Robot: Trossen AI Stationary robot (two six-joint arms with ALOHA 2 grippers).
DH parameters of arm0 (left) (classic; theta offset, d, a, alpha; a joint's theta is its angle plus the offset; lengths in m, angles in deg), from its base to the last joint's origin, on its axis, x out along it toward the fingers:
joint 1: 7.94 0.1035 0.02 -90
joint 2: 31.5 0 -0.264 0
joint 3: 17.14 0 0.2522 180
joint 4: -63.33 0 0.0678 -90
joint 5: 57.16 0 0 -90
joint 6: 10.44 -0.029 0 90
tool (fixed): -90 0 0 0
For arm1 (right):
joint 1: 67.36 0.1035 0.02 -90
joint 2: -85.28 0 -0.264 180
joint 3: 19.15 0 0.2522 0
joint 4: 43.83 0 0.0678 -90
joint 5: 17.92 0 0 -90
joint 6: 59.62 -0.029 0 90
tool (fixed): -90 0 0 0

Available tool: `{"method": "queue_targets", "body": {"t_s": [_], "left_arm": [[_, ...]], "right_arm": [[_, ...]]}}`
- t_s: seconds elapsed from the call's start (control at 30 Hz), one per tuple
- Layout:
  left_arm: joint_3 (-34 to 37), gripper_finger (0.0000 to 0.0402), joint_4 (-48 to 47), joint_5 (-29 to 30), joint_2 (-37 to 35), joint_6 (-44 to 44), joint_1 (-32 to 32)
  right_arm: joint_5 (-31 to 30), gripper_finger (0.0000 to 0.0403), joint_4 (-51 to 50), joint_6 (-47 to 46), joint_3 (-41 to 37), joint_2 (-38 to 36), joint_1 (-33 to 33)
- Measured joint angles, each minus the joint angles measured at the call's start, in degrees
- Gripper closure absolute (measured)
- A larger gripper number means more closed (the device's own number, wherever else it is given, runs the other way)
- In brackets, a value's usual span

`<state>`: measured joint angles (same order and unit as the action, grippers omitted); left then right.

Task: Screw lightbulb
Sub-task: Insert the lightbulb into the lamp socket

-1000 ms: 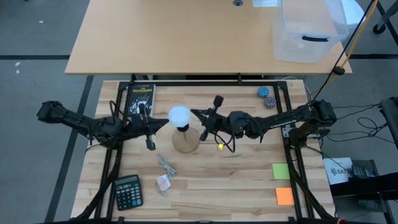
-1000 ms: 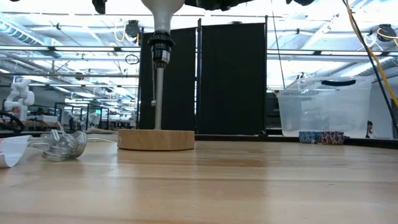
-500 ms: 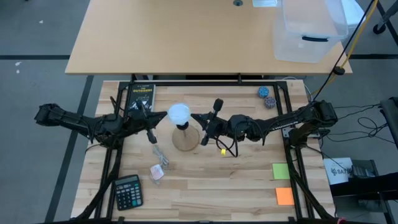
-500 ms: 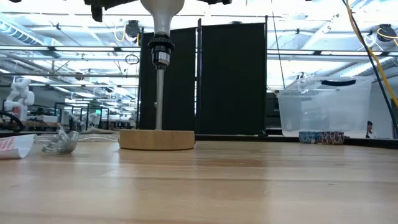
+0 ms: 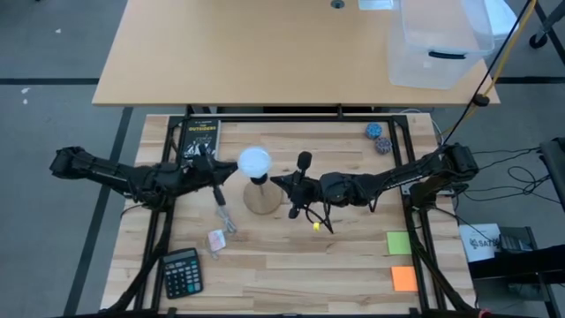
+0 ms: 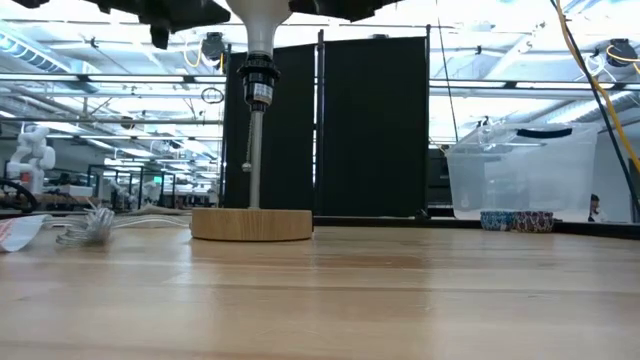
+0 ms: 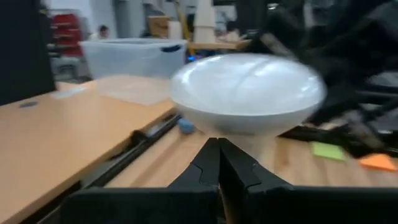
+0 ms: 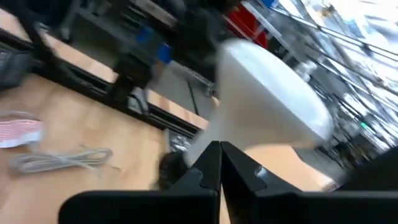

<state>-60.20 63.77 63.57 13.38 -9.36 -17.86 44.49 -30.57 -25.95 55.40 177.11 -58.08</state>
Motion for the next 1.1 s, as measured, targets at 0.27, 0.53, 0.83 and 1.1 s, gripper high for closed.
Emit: {"method": "queue_targets", "body": {"t_s": [0.27, 0.53, 0.83, 1.1], "left_arm": [[0.0, 0.0401, 0.7, -11.9, 0.0, 0.7, 0.0], [0.0, 0.0401, 1.1, -13.6, 1.7, 1.0, 0.0], [0.0, 0.0401, 4.8, -17.5, 0.4, -3.1, -0.3], [0.0, 0.0401, 4.8, -11.7, 0.4, -4.3, -0.3]], "right_arm": [[-5.5, 0.0403, 3.4, -1.9, 0.0, 0.0, -2.9], [-5.1, 0.0403, 8.6, 0.1, 0.0, -0.1, -4.0], [-1.0, 0.0403, 8.7, 1.9, 0.0, -0.1, -3.9], [-0.8, 0.0403, 7.8, 2.1, 0.0, -0.1, -3.8]]}}
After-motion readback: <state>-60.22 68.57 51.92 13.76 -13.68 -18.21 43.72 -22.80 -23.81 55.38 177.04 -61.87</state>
